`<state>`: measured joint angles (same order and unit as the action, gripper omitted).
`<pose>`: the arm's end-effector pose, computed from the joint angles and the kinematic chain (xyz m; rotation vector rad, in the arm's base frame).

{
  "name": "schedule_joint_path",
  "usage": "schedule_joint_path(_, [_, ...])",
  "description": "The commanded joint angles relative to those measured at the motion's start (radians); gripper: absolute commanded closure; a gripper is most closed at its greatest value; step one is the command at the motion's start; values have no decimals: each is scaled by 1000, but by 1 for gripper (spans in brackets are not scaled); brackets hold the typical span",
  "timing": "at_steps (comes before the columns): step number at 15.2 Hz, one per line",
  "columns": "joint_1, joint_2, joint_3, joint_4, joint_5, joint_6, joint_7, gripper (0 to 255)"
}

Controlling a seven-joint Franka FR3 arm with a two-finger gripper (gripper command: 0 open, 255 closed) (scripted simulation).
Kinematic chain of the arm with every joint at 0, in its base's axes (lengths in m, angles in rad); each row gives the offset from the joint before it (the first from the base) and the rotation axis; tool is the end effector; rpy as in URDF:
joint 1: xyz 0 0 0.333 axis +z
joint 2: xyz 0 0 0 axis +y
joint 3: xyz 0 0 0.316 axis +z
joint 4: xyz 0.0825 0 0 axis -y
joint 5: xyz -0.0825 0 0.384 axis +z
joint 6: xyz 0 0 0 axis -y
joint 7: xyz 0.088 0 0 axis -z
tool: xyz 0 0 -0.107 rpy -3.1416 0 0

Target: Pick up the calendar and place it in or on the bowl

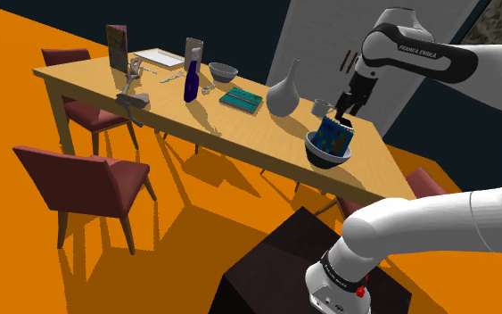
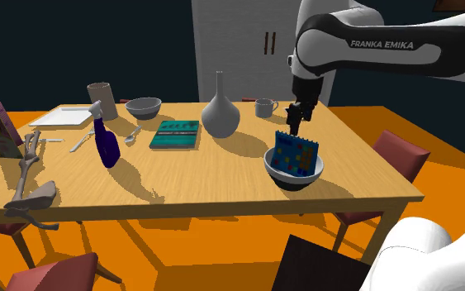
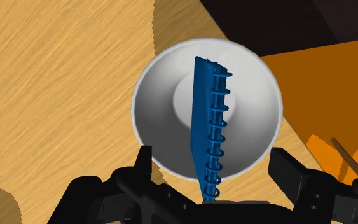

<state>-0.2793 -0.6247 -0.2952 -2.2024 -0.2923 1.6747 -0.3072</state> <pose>0.2837 -0.2502 0.6070 2.9847 -0.3013 0.0325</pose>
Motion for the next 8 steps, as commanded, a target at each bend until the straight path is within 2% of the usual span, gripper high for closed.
schedule_joint_path(1, [4,9,9,56,8,-48,-4,0])
schedule_joint_path(3, [8,22,21,125,17,-105,-8,0])
schedule_joint_path(8, [8,22,20,125,17,-105,-8,0])
